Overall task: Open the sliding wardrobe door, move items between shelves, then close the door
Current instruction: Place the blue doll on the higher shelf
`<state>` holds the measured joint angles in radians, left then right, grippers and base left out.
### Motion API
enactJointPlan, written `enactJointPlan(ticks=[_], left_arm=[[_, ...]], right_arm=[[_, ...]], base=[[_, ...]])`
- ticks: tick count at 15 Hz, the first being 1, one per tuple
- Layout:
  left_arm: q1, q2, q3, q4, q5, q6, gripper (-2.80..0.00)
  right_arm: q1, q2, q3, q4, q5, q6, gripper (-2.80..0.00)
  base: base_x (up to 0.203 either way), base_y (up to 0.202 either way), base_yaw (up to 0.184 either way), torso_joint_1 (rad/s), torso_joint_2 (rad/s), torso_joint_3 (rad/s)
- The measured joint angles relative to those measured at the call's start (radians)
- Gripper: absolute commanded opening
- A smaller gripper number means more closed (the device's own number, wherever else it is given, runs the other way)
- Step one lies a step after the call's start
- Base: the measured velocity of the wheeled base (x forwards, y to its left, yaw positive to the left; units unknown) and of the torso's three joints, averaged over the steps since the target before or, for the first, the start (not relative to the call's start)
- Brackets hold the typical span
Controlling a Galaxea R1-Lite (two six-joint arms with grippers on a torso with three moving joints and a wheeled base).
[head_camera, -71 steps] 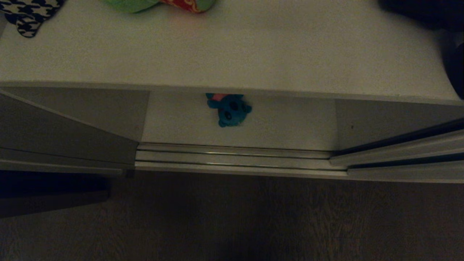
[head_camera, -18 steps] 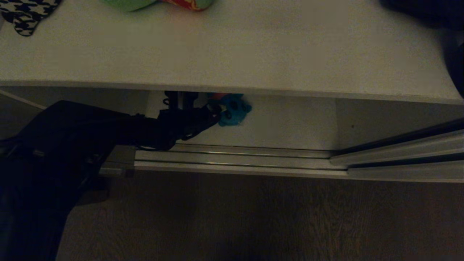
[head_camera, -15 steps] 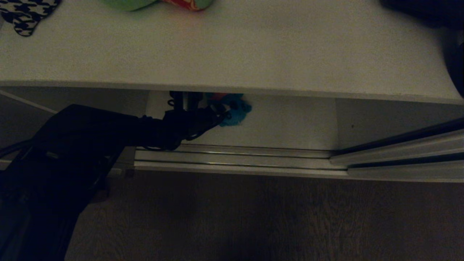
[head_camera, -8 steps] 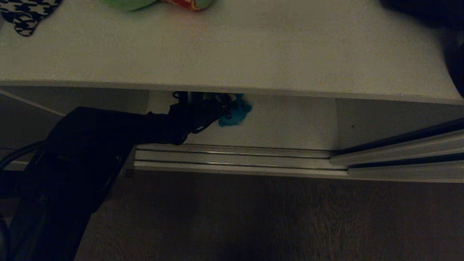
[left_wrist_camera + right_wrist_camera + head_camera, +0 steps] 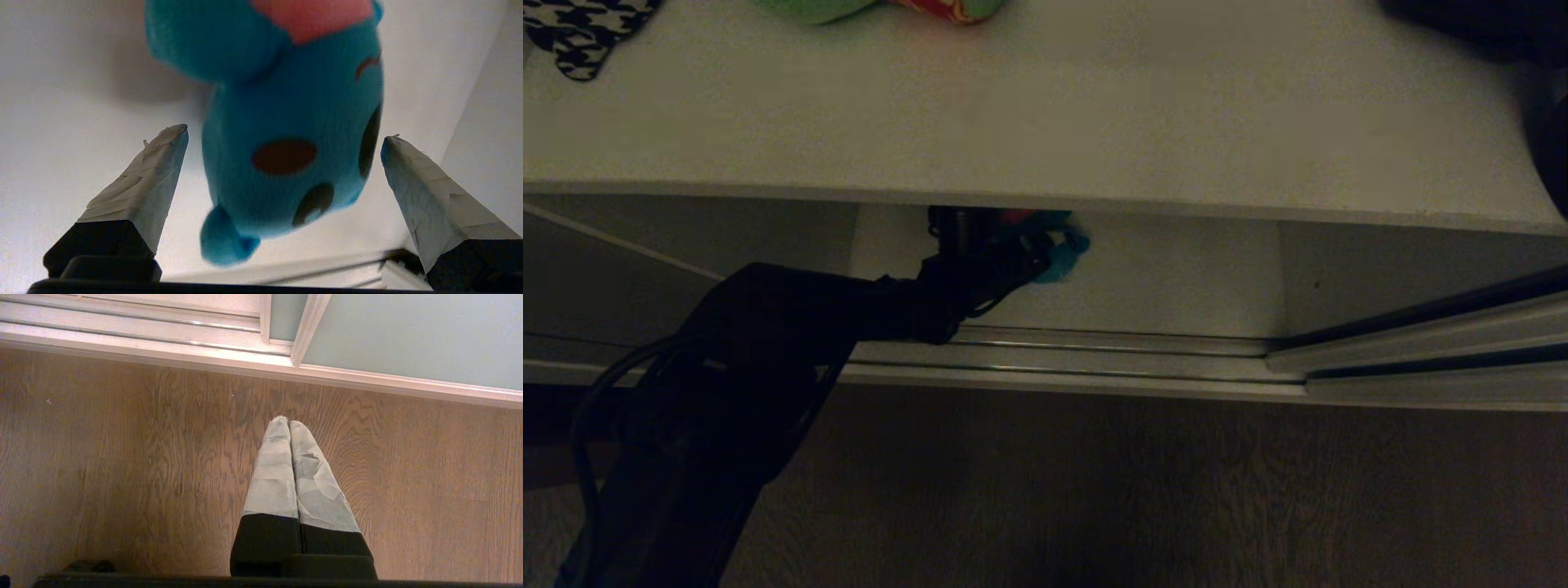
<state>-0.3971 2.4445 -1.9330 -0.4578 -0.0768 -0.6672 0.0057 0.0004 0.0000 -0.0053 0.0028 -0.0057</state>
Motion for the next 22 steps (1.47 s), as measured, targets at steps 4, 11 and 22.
enactJointPlan(ticks=[4, 11, 22], left_arm=[[-0.002, 0.033, 0.000, -0.069, 0.000, 0.047, 0.00], [-0.011, 0.108, -0.008, -0.240, 0.003, 0.157, -2.80], [-0.009, -0.003, 0.102, -0.131, 0.036, 0.162, -2.80]], right_arm=[[0.000, 0.000, 0.000, 0.000, 0.000, 0.000, -2.80], [0.000, 0.000, 0.000, 0.000, 0.000, 0.000, -2.80], [0.000, 0.000, 0.000, 0.000, 0.000, 0.000, -2.80]], base=[[0.000, 0.000, 0.000, 0.000, 0.00, 0.000], [0.000, 0.000, 0.000, 0.000, 0.00, 0.000], [0.000, 0.000, 0.000, 0.000, 0.00, 0.000]])
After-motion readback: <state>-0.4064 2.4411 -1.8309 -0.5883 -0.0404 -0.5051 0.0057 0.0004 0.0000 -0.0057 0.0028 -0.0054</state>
